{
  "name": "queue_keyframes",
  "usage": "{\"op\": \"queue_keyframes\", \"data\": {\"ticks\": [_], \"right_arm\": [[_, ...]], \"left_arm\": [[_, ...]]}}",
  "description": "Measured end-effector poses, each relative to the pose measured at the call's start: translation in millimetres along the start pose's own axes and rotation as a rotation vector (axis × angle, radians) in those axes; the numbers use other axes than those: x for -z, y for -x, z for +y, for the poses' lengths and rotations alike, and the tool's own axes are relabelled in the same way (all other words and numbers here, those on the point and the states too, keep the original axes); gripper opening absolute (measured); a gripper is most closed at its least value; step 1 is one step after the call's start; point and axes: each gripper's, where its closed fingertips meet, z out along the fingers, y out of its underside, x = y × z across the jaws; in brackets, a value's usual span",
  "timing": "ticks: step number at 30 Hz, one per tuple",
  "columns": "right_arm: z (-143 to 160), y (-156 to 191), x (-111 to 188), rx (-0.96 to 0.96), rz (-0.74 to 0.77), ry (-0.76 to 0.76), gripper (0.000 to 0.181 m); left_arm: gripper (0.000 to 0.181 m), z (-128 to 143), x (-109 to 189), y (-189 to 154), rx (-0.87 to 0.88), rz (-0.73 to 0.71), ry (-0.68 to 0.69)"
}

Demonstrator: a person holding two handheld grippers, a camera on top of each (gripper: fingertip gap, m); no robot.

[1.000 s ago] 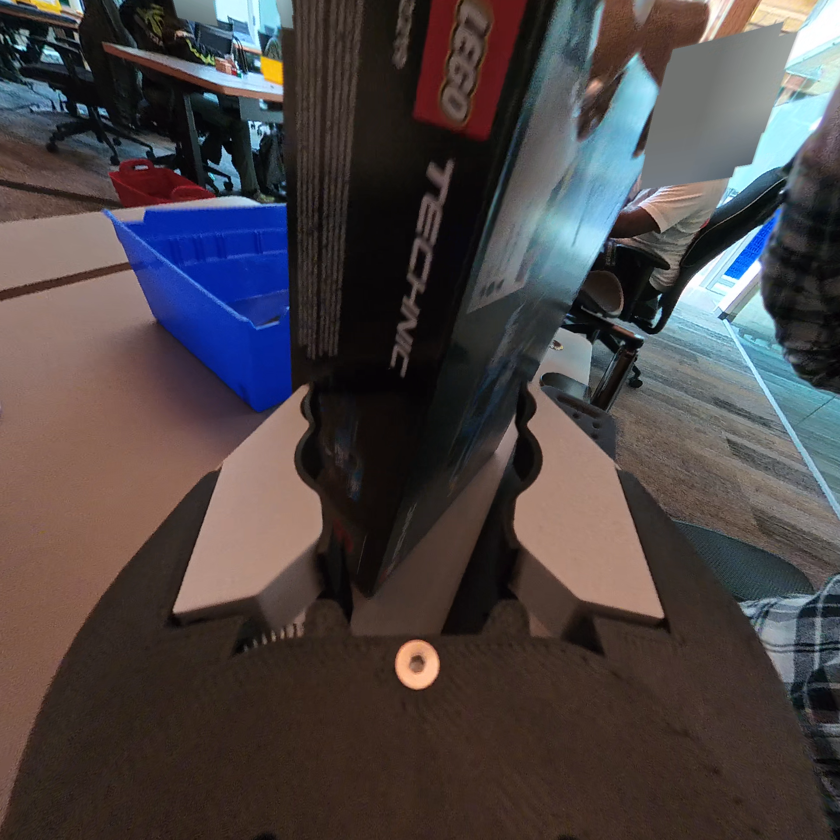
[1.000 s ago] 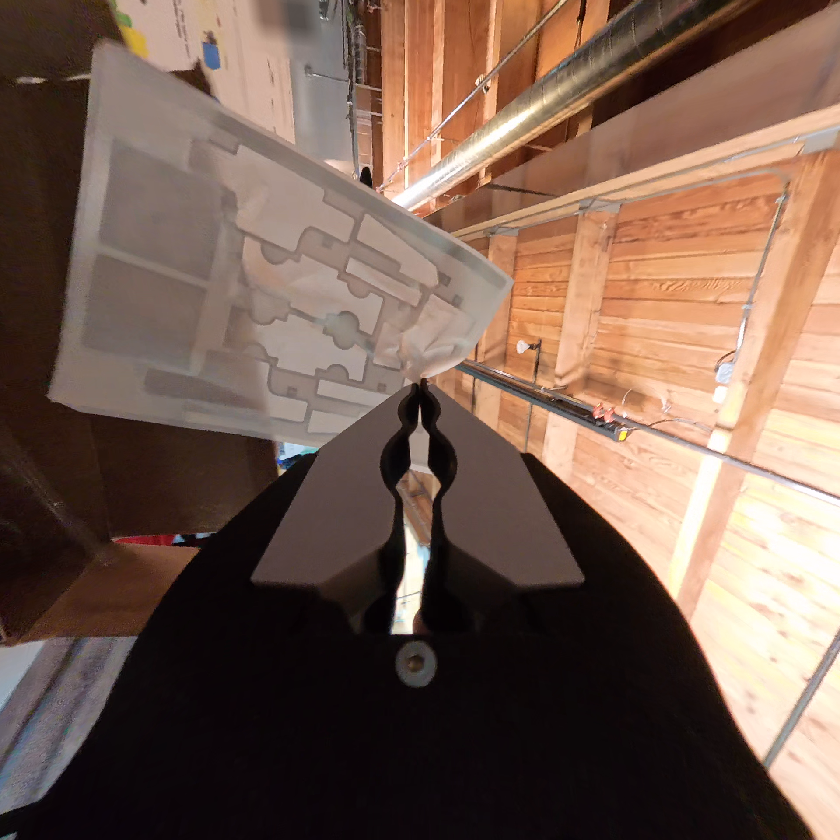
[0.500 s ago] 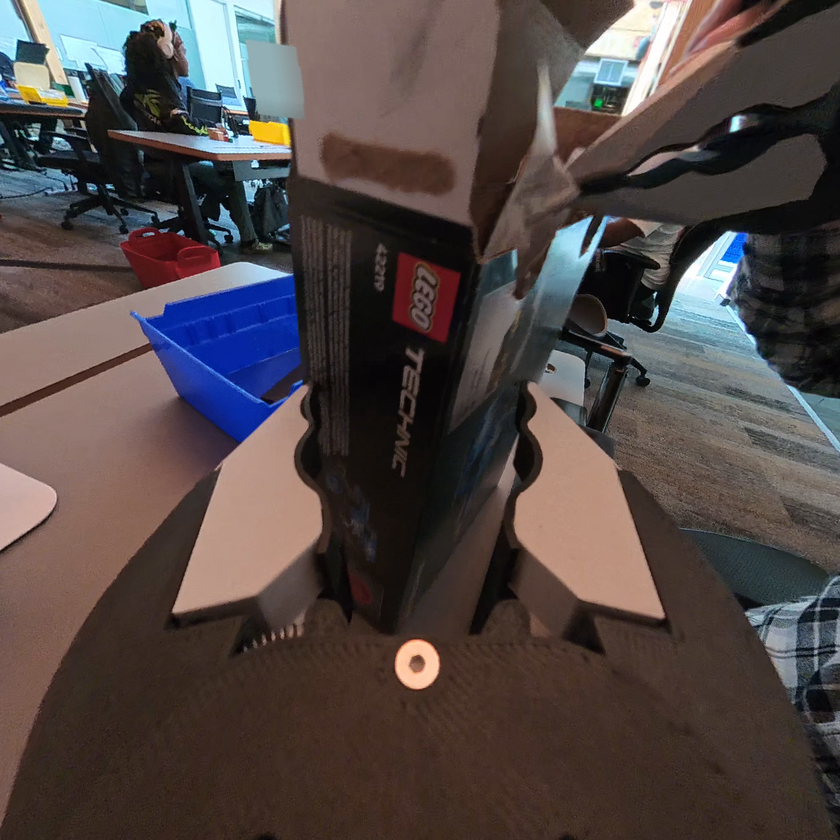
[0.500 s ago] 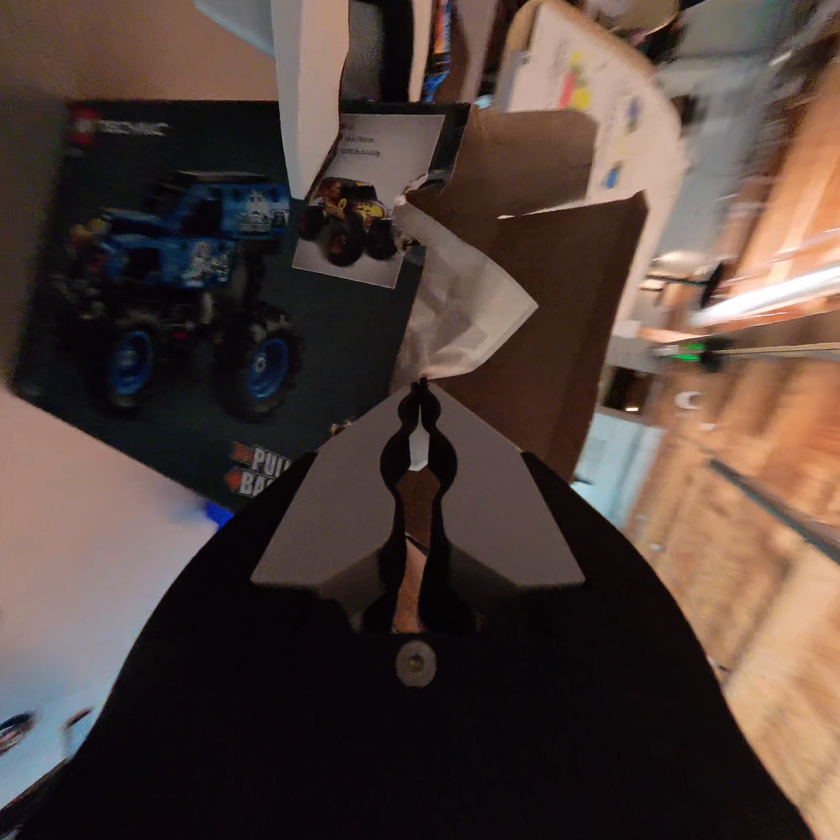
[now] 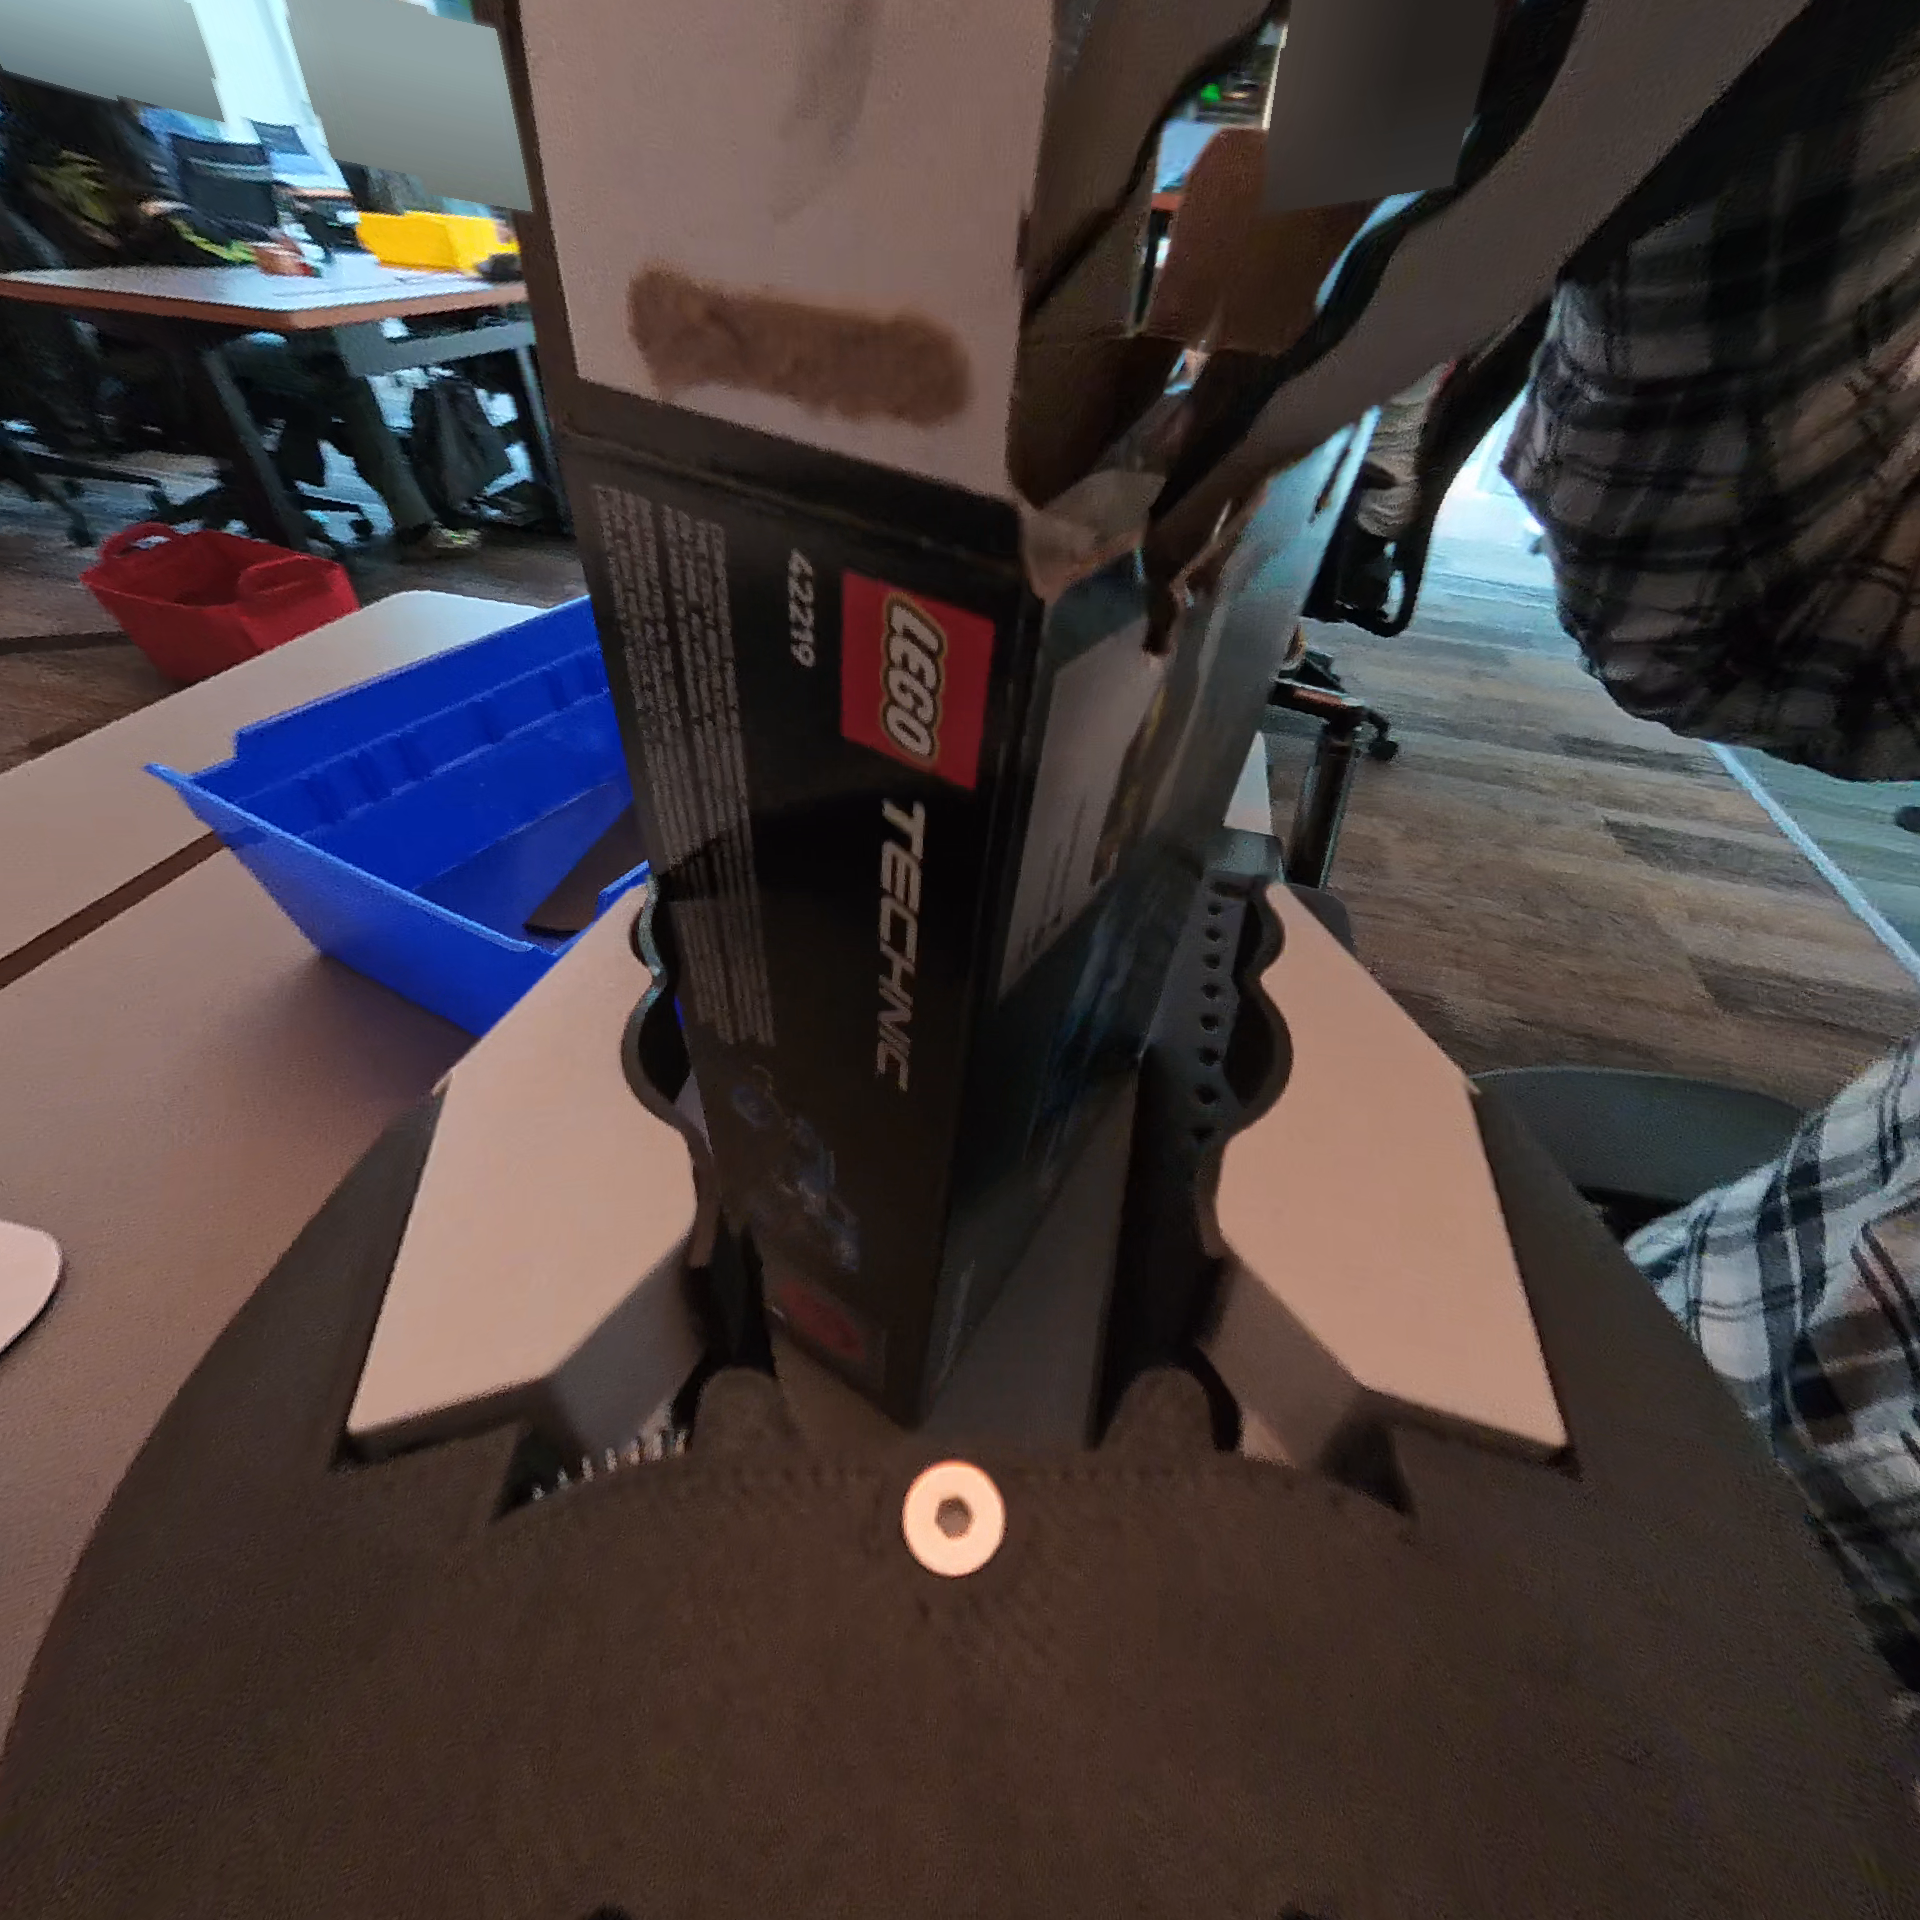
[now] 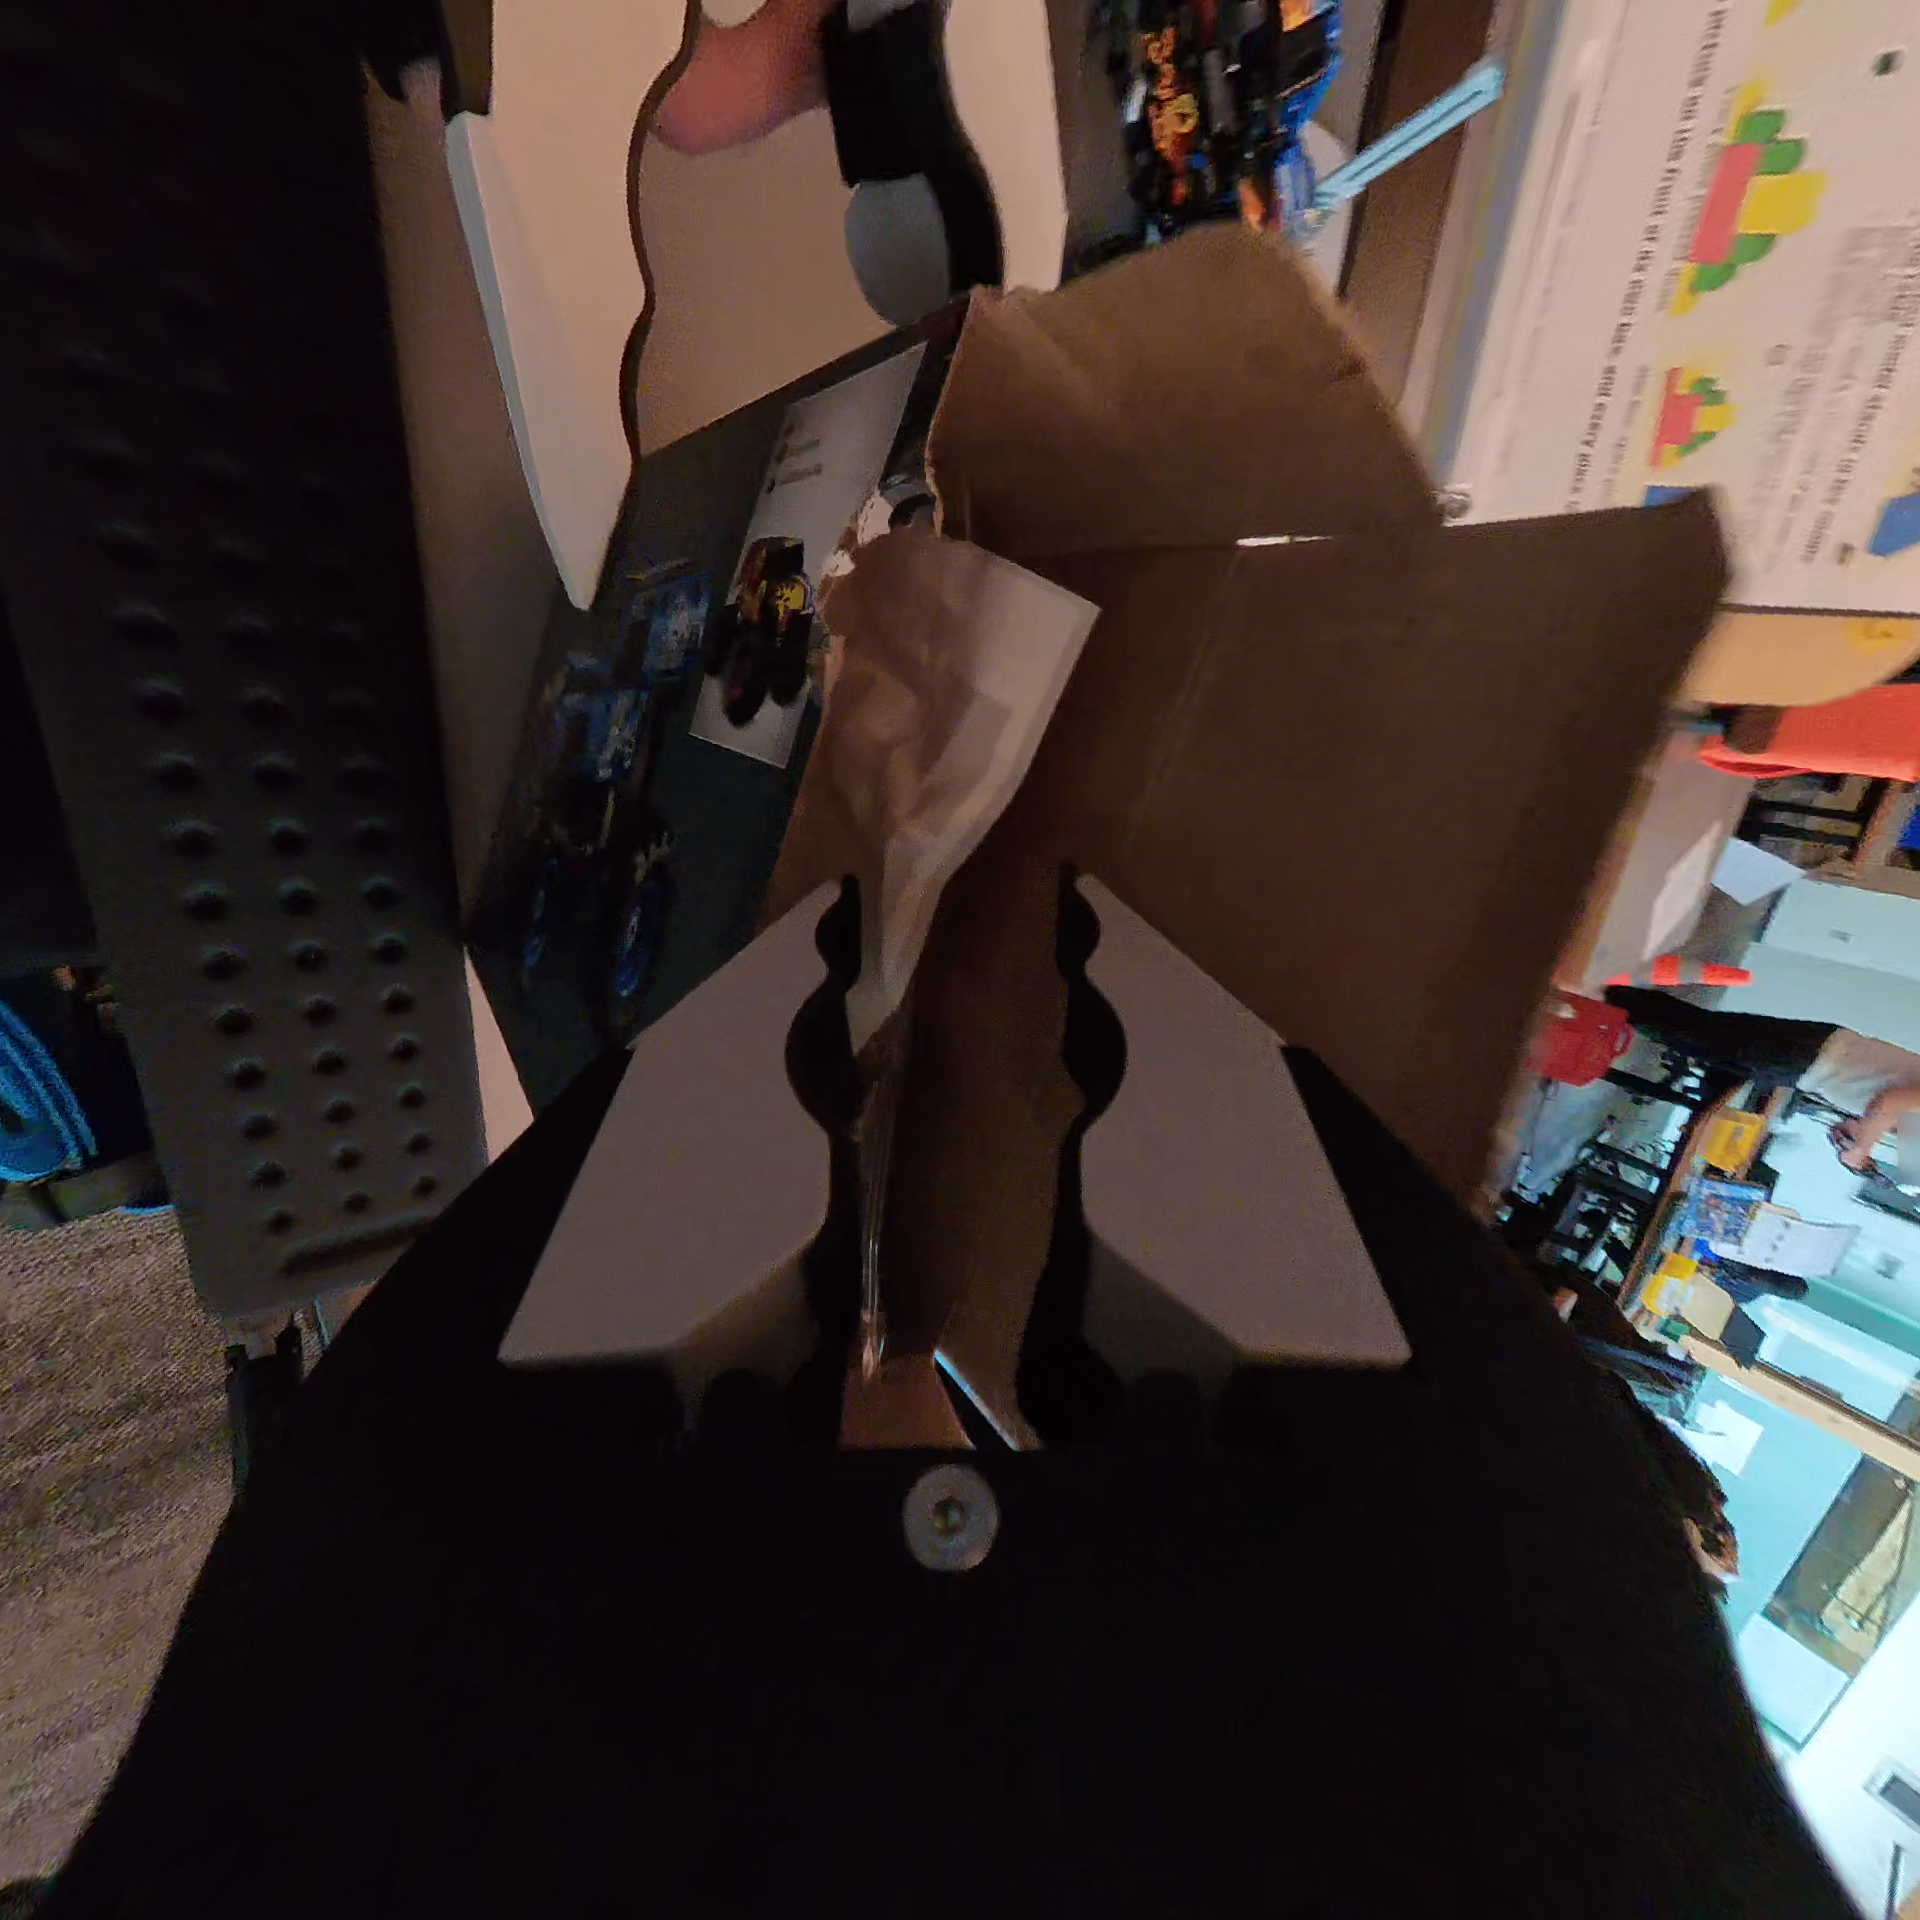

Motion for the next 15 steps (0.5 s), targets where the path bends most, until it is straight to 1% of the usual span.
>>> {"op": "queue_keyframes", "data": {"ticks": [1,2,4,6,8,10,12,13,15], "right_arm": [[0.3,-3.6,6.1,-0.001,0.023,-0.011,0.038],[-0.3,-5.1,13.1,0.0,0.039,-0.033,0.04],[-1.4,-3.3,30.9,-0.014,0.043,-0.094,0.039],[-1.2,-4.7,55.4,-0.049,0.059,-0.193,0.039],[8.8,-15.4,81.1,-0.121,0.101,-0.289,0.036],[34.7,-31.9,97.8,-0.212,0.154,-0.333,0.034],[68.9,-48.9,100.7,-0.323,0.184,-0.345,0.033],[88.3,-57.0,96.0,-0.384,0.189,-0.335,0.034],[125.2,-69.6,74.2,-0.507,0.166,-0.308,0.034]], "left_arm": [[0.106,1.4,-0.8,1.9,0.001,0.023,0.0],[0.11,3.0,-2.0,2.8,0.006,0.048,0.003],[0.118,8.9,-5.6,4.5,-0.004,0.085,0.026],[0.117,16.0,-10.0,9.3,-0.02,0.102,0.04],[0.116,21.8,-13.9,11.6,0.016,0.142,0.035],[0.11,26.0,-15.9,12.4,0.05,0.177,0.019],[0.108,33.8,-19.2,13.8,0.069,0.199,0.024],[0.109,38.8,-21.7,15.2,0.073,0.202,0.033],[0.112,48.6,-26.9,18.6,0.078,0.207,0.058]]}}
